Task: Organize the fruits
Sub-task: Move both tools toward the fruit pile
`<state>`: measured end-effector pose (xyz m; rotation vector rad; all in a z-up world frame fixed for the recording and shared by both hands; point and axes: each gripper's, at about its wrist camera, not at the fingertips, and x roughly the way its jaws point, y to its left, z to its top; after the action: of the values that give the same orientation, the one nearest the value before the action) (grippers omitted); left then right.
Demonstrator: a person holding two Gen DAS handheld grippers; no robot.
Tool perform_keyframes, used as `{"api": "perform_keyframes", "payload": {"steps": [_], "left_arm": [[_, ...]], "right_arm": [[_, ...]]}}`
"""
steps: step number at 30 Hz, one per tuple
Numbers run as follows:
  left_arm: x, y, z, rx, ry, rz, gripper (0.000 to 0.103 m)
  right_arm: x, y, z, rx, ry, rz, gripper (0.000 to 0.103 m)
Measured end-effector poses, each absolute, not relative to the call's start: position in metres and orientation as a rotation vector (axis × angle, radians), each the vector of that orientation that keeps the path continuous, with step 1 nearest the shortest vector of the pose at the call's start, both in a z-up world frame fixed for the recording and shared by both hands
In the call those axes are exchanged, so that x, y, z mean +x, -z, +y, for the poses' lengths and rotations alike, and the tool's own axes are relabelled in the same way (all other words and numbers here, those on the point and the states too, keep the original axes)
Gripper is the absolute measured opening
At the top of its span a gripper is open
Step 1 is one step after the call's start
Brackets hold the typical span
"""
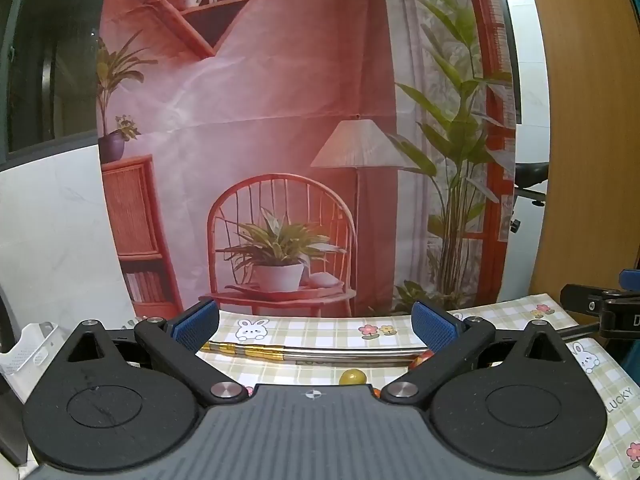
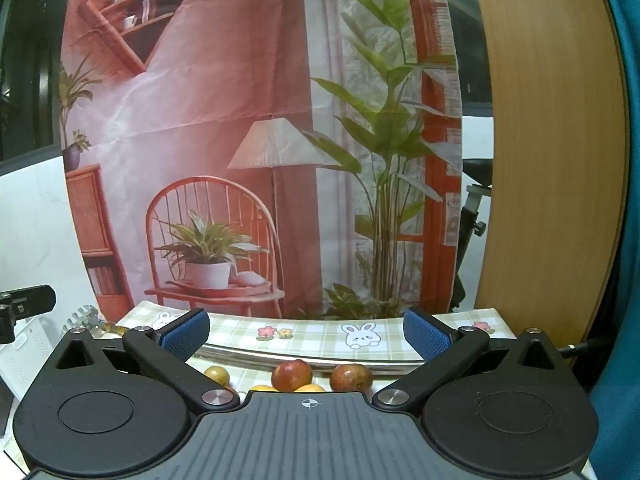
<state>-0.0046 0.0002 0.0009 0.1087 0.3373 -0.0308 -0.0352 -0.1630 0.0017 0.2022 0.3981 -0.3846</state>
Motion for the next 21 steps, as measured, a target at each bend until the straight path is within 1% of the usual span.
{"api": "perform_keyframes", "payload": {"steps": [14,21], "left_arm": [[0.001,0.000,0.006,0.075,-0.006,0.358,0.103],[0.007,0.011,0.028,0.005,-0.016,0.354,0.103]], "right_arm": [[-0.034,-0.002,-0.164,0.202,0.384,0.393,0.103],[-0.027,0.007,-0.168,0.213,0.383,0.411,0.103]]}}
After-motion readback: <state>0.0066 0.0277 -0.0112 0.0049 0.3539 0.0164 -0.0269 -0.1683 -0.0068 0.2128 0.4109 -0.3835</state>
